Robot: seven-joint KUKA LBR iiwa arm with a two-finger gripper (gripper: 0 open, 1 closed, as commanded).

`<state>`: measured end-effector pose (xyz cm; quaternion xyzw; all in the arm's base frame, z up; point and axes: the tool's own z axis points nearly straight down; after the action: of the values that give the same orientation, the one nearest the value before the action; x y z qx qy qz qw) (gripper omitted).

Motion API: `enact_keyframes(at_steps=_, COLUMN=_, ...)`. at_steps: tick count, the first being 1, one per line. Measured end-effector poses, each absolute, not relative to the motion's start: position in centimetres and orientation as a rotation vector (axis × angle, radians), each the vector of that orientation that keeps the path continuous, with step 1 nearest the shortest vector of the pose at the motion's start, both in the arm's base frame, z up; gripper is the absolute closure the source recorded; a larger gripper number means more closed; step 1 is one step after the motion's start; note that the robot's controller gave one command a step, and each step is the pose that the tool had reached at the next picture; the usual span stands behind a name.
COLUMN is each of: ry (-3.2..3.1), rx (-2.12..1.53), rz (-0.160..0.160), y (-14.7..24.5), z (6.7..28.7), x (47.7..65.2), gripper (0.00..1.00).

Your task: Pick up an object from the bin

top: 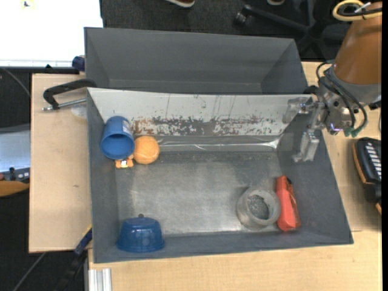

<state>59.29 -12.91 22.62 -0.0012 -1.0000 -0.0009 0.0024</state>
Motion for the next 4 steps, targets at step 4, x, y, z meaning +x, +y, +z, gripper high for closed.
enact_keyframes(at_steps=4, ry=-3.103, rx=0.551, rz=0.002, y=-4.7, z=14.7, x=55.5, gripper=0.00)
